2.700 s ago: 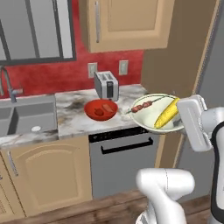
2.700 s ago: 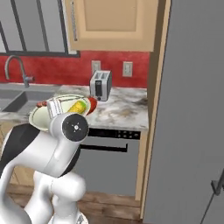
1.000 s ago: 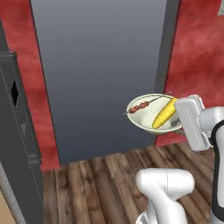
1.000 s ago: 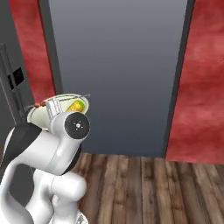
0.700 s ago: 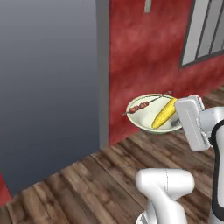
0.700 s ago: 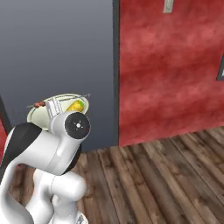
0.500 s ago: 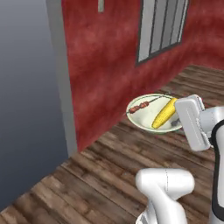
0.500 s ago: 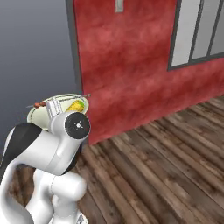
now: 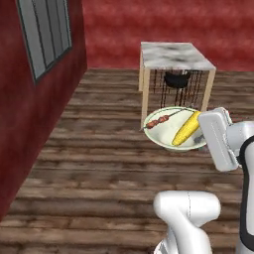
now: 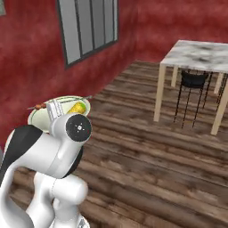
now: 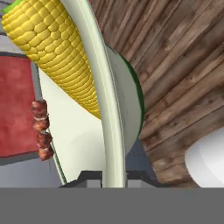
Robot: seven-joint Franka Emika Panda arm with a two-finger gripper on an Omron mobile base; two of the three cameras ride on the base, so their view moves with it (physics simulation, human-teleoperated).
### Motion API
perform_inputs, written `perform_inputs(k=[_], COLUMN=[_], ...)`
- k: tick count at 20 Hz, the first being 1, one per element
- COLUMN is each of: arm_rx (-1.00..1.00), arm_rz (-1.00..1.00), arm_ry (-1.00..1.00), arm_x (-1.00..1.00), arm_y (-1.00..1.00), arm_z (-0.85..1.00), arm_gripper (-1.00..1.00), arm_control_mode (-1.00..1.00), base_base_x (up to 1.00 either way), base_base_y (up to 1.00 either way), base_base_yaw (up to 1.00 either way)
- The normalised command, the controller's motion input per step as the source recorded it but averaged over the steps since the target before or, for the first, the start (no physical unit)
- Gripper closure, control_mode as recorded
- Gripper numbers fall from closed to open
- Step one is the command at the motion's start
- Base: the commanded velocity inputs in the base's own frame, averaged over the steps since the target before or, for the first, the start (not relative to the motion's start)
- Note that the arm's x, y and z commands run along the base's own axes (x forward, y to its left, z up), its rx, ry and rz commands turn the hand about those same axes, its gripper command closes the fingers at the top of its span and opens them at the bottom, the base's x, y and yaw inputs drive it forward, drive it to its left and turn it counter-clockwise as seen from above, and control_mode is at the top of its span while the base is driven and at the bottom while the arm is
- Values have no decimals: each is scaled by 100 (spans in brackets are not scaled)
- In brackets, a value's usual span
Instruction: Place the bowl containing the corn and kebab skewer in the microwave. Close the microwave door and press the start button to microwave the meal.
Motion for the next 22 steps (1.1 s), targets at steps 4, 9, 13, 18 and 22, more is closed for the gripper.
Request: perform_inputs(k=[4, 9, 13, 18, 22], arm_rx=[0, 0, 0, 0, 0], arm_rz=[0, 0, 0, 0, 0], arm_ry=[0, 0, 0, 0, 0], arm_x=[0, 0, 0, 0, 0], arm_y=[0, 0, 0, 0, 0], arm_z=[0, 0, 0, 0, 0], arm_gripper=[100, 100, 100, 100, 100], arm_control_mode=[100, 100, 100, 100, 100], base_base_x=[0, 4, 10, 24, 28], base_base_y=[0, 0, 0, -4, -8], base_base_yaw=[-87, -81, -80, -74, -72])
